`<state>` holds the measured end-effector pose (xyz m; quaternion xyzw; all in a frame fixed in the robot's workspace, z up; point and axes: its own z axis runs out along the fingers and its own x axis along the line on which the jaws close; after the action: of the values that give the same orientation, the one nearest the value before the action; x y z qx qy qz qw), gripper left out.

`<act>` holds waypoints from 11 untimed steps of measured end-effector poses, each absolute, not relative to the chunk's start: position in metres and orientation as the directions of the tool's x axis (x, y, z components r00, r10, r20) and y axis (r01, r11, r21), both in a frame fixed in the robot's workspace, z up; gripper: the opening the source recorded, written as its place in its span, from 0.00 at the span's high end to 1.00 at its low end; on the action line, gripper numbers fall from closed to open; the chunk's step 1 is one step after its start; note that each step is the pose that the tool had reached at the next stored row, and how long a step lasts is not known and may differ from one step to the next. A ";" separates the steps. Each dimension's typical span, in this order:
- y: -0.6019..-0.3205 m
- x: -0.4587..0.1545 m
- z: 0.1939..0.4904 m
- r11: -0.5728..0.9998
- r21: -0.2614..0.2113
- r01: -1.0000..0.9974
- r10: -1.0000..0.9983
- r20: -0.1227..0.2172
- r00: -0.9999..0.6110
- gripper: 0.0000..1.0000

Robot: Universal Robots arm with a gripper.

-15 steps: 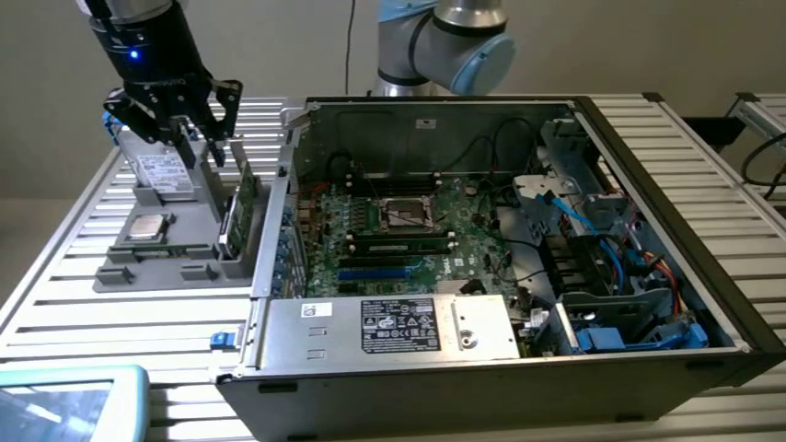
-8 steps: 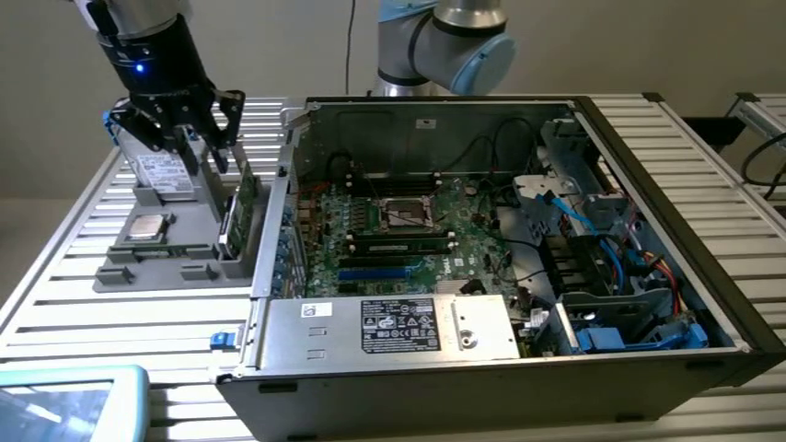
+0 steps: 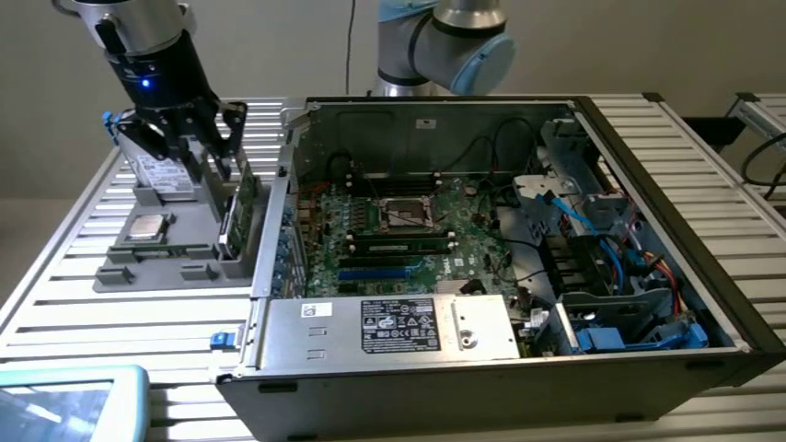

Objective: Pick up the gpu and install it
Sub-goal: 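Pick up the gpu and move the gpu toward the slot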

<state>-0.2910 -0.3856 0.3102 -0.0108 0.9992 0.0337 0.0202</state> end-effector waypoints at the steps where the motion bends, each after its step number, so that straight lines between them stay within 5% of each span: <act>1: -0.386 -0.291 0.308 0.997 0.068 -0.022 -0.019 -0.041 -0.999 0.58; 11: -0.387 -0.291 0.290 0.997 0.072 -0.003 0.000 -0.041 -0.999 0.50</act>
<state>-0.2914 -0.3867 0.2903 -0.0007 0.9991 0.0362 0.0206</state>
